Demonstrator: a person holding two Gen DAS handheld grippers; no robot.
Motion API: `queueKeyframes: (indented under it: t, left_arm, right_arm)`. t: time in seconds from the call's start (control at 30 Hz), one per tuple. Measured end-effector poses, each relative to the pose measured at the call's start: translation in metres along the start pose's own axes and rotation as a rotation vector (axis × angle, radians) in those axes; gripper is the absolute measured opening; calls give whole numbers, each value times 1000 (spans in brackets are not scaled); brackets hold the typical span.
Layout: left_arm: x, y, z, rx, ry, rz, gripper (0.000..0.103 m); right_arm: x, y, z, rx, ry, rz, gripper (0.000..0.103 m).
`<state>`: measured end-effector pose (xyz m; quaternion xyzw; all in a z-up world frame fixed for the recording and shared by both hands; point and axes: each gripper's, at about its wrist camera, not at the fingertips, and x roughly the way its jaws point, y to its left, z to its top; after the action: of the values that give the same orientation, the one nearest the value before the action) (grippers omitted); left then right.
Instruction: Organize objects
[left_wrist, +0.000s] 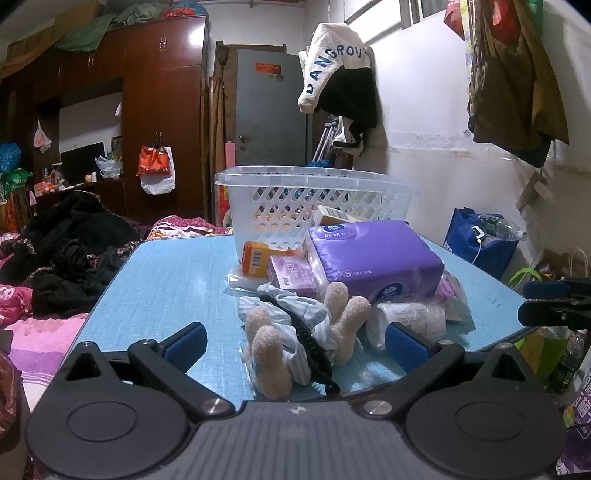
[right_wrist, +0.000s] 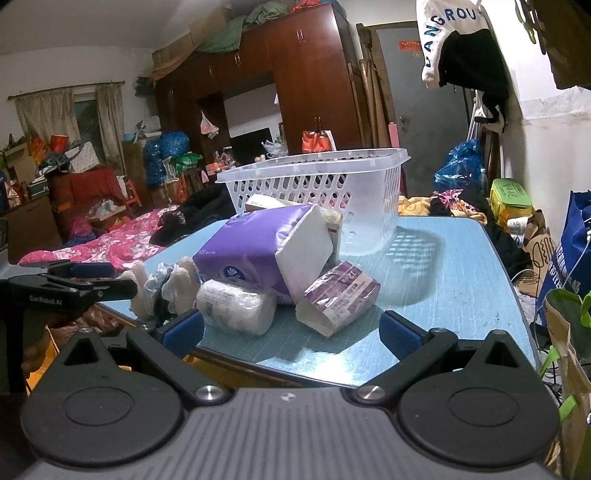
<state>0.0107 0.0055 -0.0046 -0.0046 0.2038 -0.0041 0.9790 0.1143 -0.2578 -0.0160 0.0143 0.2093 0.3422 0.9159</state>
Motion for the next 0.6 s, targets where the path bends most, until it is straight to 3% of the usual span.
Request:
queueKeyframes:
  t: [0.6]
  left_arm:
    - [1, -1, -1, 1, 8, -3, 103]
  right_arm:
    - [2, -2, 0, 7, 4, -6, 103]
